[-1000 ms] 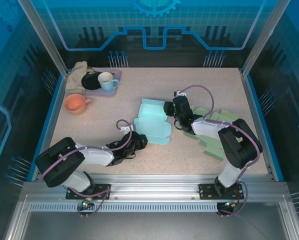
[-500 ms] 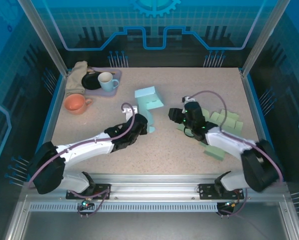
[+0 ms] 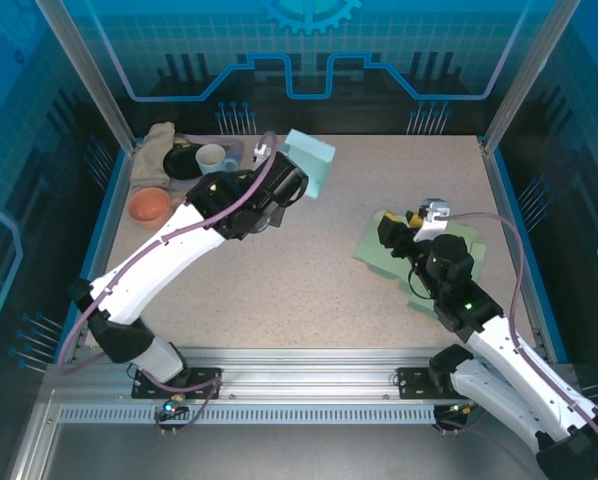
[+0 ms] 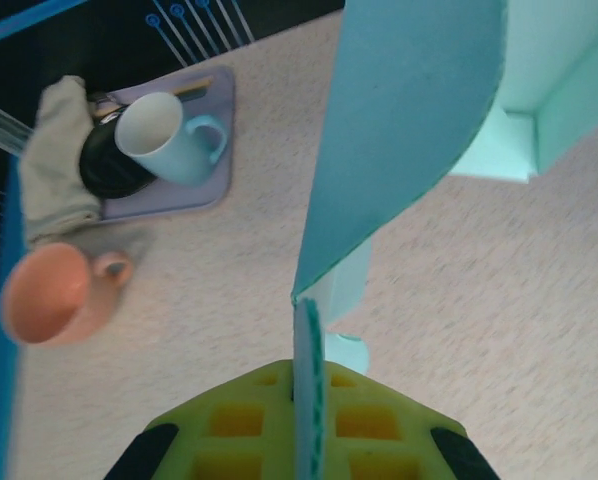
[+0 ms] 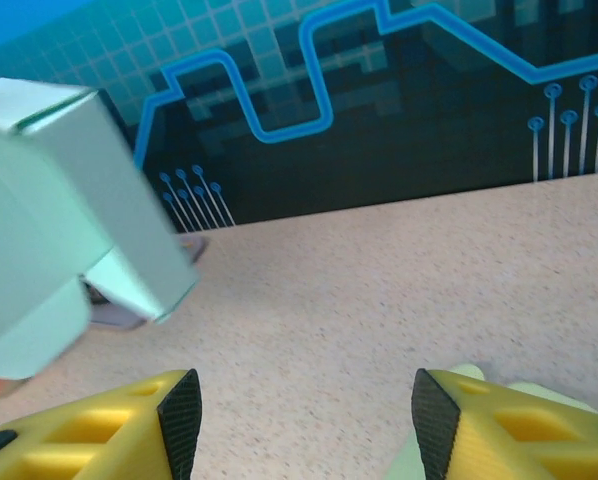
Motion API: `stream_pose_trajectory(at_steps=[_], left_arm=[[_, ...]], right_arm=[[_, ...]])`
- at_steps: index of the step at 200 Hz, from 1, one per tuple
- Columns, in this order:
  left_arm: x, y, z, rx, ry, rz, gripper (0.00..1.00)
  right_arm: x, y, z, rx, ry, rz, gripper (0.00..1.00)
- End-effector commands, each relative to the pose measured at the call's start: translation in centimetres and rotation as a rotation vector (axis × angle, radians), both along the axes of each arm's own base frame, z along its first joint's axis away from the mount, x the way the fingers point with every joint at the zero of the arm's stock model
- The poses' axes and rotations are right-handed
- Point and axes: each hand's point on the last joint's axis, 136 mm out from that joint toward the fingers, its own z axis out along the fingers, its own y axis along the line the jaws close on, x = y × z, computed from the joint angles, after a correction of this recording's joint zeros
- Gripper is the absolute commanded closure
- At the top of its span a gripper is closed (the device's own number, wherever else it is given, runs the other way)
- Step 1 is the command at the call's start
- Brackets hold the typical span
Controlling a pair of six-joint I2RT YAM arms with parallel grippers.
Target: Fold the paper box
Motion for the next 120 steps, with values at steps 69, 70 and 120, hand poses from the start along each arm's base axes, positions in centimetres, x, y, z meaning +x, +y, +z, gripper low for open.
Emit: stream_pose_trajectory(at_steps=[69,70,120], left_arm=[[0.5,2.4,-2.9,1.179,0.216,-0.328,1.0],[0.5,2.4,-2.9,1.182,0.217,-0.333,1.0],[0.5,0.2,-8.2,1.209,0.375,-0.448,1.0]], right_arm=[[-0.2,-1.3,-1.0,-0.031,0.013,-0.036,0.4],[-0.2,-1.3,-1.0,-0.031,0.014,-0.036,0.39],[0.0,-1.0,-1.3,-0.026,0.025,-0.026,0.4]])
